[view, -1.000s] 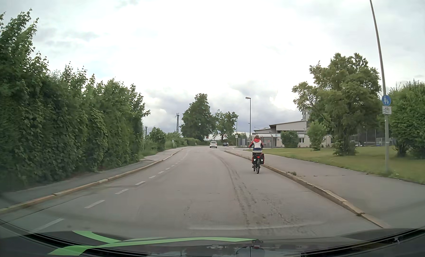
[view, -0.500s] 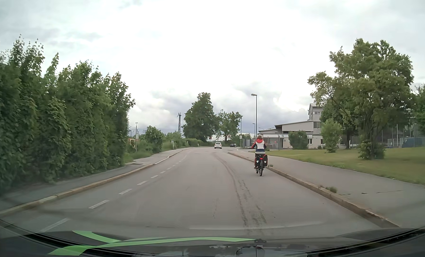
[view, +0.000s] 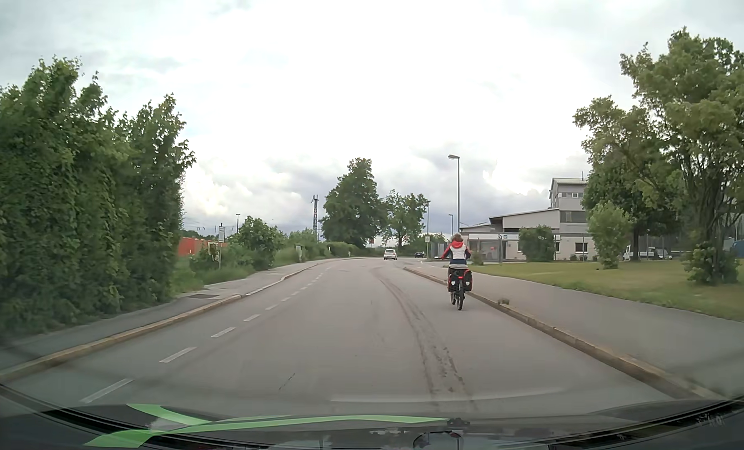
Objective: Follow the waypoints while adhering to traffic rules and regulations
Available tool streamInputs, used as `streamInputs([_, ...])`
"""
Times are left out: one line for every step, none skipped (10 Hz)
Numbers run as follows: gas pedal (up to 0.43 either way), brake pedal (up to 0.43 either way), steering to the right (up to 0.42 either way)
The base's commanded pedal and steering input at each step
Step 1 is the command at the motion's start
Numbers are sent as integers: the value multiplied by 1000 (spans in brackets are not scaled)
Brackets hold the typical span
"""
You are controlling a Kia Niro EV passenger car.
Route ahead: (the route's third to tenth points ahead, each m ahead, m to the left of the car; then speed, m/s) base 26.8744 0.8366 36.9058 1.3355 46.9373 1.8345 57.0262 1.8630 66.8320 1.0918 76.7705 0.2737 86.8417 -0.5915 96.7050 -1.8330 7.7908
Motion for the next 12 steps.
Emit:
streamInputs([98, 0, -11])
streamInputs([28, 0, -11])
streamInputs([0, 0, -11])
streamInputs([0, 0, -11])
streamInputs([0, 0, -11])
streamInputs([0, 0, -11])
streamInputs([0, 0, -11])
streamInputs([0, 0, -11])
streamInputs([0, 0, -12])
streamInputs([0, 0, -12])
streamInputs([0, 0, -12])
streamInputs([0, 0, -12])
